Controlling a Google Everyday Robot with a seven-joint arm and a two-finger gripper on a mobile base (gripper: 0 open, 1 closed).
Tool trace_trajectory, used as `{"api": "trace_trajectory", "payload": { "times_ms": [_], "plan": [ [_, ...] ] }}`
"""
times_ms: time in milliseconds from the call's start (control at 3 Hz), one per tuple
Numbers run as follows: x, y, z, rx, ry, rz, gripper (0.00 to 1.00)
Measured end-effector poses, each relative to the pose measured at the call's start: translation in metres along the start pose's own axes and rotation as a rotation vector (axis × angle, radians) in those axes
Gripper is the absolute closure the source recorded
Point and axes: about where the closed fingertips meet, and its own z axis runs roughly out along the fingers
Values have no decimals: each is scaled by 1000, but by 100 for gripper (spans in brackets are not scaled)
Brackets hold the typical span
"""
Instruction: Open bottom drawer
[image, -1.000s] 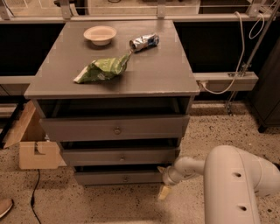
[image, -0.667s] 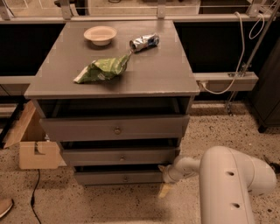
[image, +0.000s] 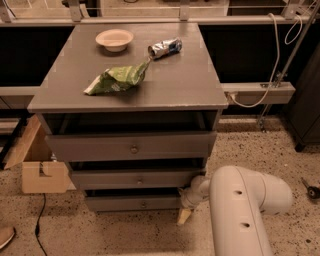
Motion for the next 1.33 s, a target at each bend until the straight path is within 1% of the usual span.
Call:
{"api": "trace_trajectory", "payload": {
  "times_ms": [333,667,1000,1333],
  "plan": [
    [-13,-2,0,15,23,-17,15],
    [-22,41,-6,-25,32,-11,46],
    [-24,56,-10,-45,16,-4,69],
    [-25,55,-12,-45,16,-4,92]
  ]
}}
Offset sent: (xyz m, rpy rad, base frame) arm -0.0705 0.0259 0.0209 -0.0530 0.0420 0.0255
